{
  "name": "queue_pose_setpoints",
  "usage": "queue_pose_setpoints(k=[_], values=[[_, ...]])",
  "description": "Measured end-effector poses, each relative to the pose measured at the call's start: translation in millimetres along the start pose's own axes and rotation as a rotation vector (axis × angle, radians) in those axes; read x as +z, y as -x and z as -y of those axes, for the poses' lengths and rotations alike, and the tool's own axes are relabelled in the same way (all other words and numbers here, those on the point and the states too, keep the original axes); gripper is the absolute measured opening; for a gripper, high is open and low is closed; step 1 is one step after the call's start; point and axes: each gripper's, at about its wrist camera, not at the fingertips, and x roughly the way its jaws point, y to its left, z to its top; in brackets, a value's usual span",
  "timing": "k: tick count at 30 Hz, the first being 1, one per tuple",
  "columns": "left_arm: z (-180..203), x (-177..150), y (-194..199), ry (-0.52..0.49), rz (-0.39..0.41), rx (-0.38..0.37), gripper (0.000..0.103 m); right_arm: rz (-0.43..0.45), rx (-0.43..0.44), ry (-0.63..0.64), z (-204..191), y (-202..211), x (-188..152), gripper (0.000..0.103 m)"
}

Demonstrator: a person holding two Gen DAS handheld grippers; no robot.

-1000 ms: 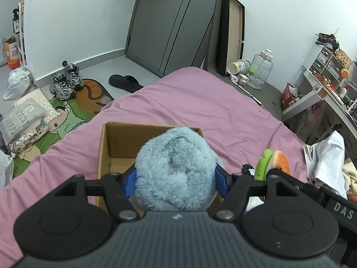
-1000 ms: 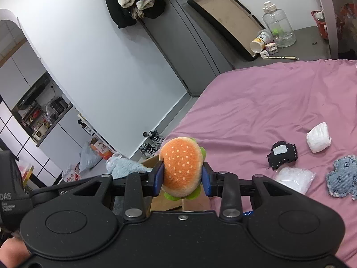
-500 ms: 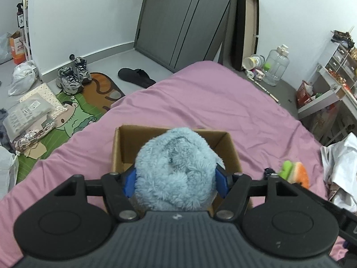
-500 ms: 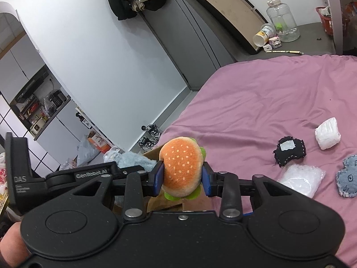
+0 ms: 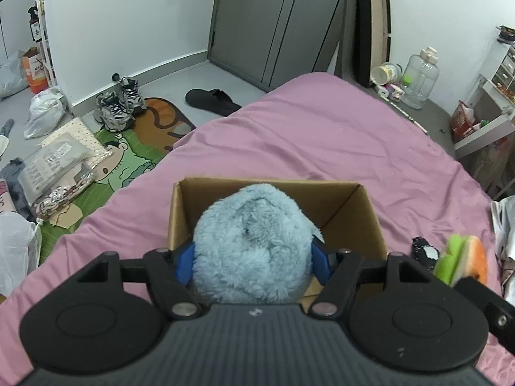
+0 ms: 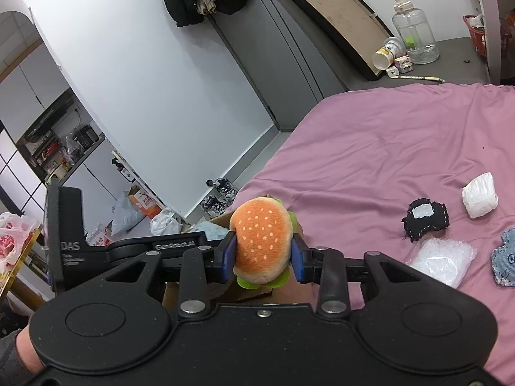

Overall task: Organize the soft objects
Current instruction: 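Open the left tool to drop the grey ball in the box while the right tool releases the burger there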

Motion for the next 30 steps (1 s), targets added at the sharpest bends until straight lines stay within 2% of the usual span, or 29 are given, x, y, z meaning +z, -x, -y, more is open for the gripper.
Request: queue_pose_setpoints(k=[7,17,25,30], values=[[3,5,-6,-0.025,-0.03,0.014,0.071,0.0,0.007,-0.005,0,-2,-1,0.035],[-11,10,32,0.022,0.028,-0.011,0.077,-0.015,0.031,-0.013,-7,-16,-1,0.035],[-19,13,53,0.016,0.027,0.006,0.077,-0.012,0.032,0.002,-16,-31,6,0.035],[-24,16,70,0.035,0.047,0.017,0.079,-0.008,0.052,0.028,-22,-39,12,0.055]])
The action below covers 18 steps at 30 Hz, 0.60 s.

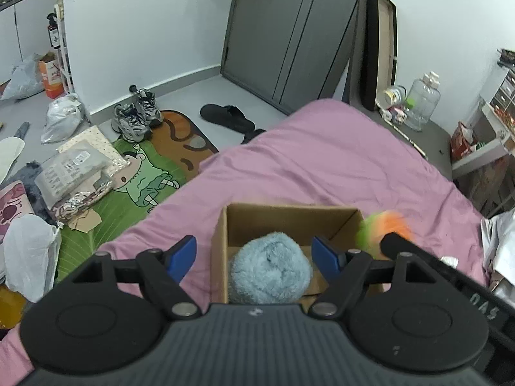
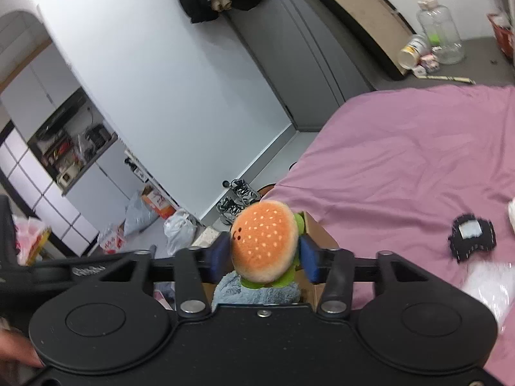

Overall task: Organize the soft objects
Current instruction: 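Open the left tool to drop the grey ball in the box while the right tool releases the burger there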

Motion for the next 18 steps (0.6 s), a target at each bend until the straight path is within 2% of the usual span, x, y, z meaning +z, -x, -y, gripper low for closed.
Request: queue_pose_setpoints(k=[3,5,9,11,14,18], values=[[5,2,13,-0.019,0.024,0.01,0.085,-0.007,-0.008,0.017,-4,9,3,0.063],[10,2,21,-0.042,0.032,-0.013,0.085,-0.008,-0.005,0.025,-6,19,5,0.072],[23,-2,36,-0.074,0.05,-0.04,0.085,-0.029,-0.041,0.072,-9,42,9,0.082],[29,-5,43,-0.083,0.054,-0.066,0.088,-0.036,-0.059,0.094,-11,52,11,0.095],[38,-10,54,-0.097,0.05,-0.108,0.099,-0.037,-0.067,0.12,-12,69,13,0.099],[51,-19,65,-0.127,0.031,-0.112,0.1,-0.044,-0.089,0.122,-7,88,17,0.103]])
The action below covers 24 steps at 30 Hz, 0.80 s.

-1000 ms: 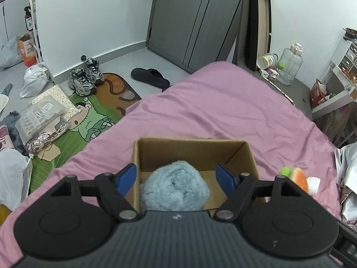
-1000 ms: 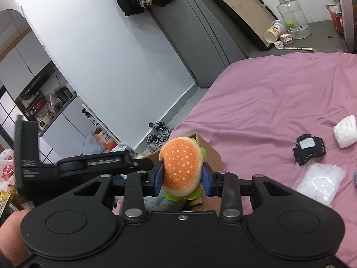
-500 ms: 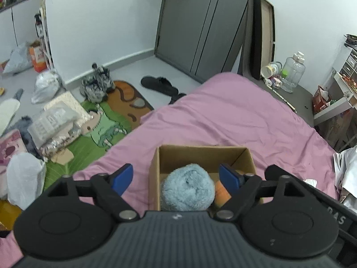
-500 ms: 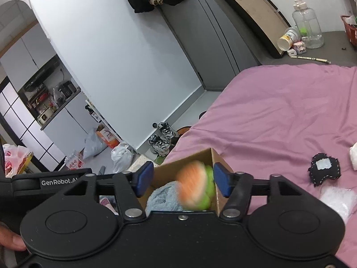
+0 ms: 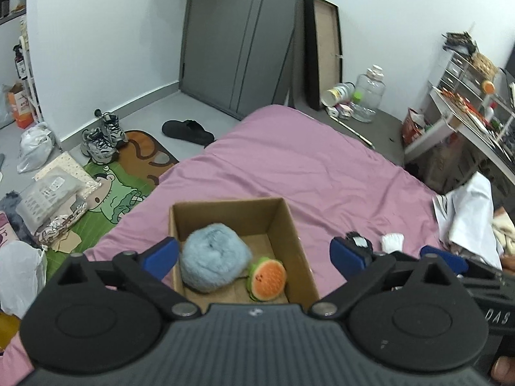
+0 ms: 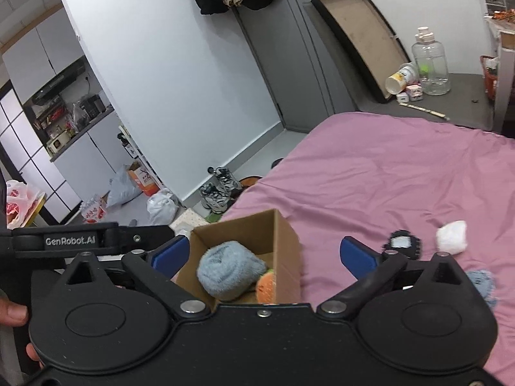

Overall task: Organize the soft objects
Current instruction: 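Open the left tool to drop the grey ball in the box while the right tool releases the burger there, then move the right tool to the denim octopus plush while the left tool approaches the bubble-wrap bag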

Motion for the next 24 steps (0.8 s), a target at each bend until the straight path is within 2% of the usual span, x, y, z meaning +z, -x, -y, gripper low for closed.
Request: queue_pose_setpoints(k=[4,10,13,18,24], values=[[14,-9,13,-0.045,0.027,-0.009,0.103,0.008,-0.012,0.005,12,18,1,0.103],[30,-19,28,-0.041,0.062,-0.028,0.103,0.025,-0.024,0.05,25,43,-4,0.103],[36,-23,31,-0.015,0.032,-0.08,0.103,0.031,-0.028,0.063,32,52,-9,0.103],[53,-33,35,-0.018,0.011,-0.076,0.103,0.031,-0.007,0.047,45,62,-13,0.103],[69,-46,28,0.004,-0.068,-0.109,0.103,0.047,-0.056,0.059,58,71,-13,0.103]])
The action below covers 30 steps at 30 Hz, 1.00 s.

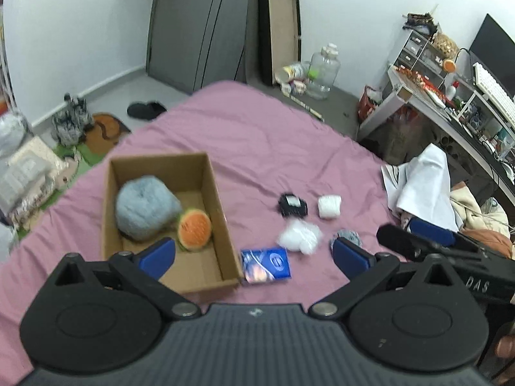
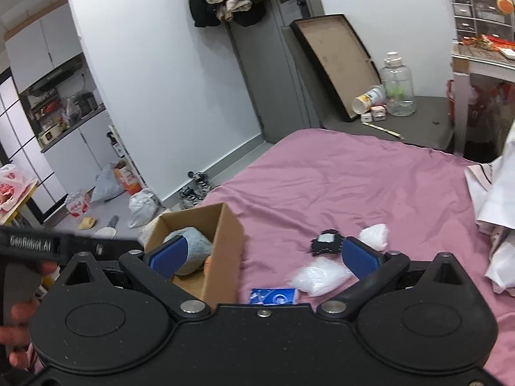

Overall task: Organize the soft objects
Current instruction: 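Move the right tool to the denim octopus plush while the left tool approaches the bubble-wrap bag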

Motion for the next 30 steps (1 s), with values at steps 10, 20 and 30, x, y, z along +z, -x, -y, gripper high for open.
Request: queue_pose_setpoints(k=[10,20,30], values=[[23,-17,-13,0.001,-0.034,0.009,0.103,-0.006,-0.034,-0.07,34,3,-13,0.103],[50,-21,-27,-0.023,-0.032,0.004,0.103,-0.019,-0.079,-0.141,73,2,-22,0.103],[73,-29,-59,-0.063,-0.053,0.042,0.103,-0.046,-0.117,-0.238,111,-4,-34,0.103]])
